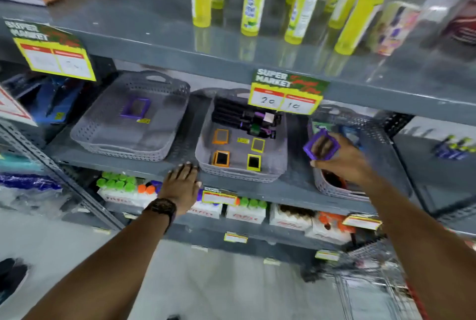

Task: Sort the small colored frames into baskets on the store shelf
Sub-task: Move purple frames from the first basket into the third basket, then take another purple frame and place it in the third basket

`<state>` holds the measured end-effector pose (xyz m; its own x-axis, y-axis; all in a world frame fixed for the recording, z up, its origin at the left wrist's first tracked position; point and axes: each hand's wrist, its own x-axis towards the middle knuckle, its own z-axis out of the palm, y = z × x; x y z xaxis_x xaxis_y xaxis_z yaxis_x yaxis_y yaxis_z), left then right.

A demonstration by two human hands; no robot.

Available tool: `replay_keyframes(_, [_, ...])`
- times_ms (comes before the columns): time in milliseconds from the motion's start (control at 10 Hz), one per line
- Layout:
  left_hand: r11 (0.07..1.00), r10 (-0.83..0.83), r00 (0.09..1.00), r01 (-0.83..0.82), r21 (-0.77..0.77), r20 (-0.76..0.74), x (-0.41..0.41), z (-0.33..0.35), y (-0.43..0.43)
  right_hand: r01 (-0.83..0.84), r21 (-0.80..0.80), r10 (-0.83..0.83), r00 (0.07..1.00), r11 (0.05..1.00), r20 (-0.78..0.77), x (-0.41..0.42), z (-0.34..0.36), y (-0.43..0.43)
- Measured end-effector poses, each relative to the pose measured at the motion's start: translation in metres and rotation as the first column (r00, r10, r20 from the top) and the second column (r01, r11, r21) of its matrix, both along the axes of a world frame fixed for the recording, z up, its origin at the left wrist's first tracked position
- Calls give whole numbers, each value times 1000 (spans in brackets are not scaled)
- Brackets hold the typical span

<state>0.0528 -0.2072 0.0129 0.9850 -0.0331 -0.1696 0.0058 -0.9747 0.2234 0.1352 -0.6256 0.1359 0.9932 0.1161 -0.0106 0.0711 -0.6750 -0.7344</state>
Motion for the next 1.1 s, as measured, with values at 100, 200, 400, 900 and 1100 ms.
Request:
replay_keyframes(100, [999,-3,999,5,47,-43,1,3,-5,16,-139,-18,1000,990,-14,-3,1,-59])
replay_keyframes(200, [999,29,998,-27,39,-56,1,2,-7,40,-249,-62,995,968,-79,2,-9,-114])
replay_keyframes(400, [997,62,998,-61,42,-27,3,-7,-3,-87,-497,-45,968,863,-247,29,-51,-202])
replay_keyframes(900, [993,109,993,-107,57,-36,3,-5,-9,-251,-484,62,926,838,-372,47,-69,-190])
replay_keyframes(1100, [998,57,992,-54,25,-111,4,12,-5,-78,-433,8,987,898,-161,40,-21,-143])
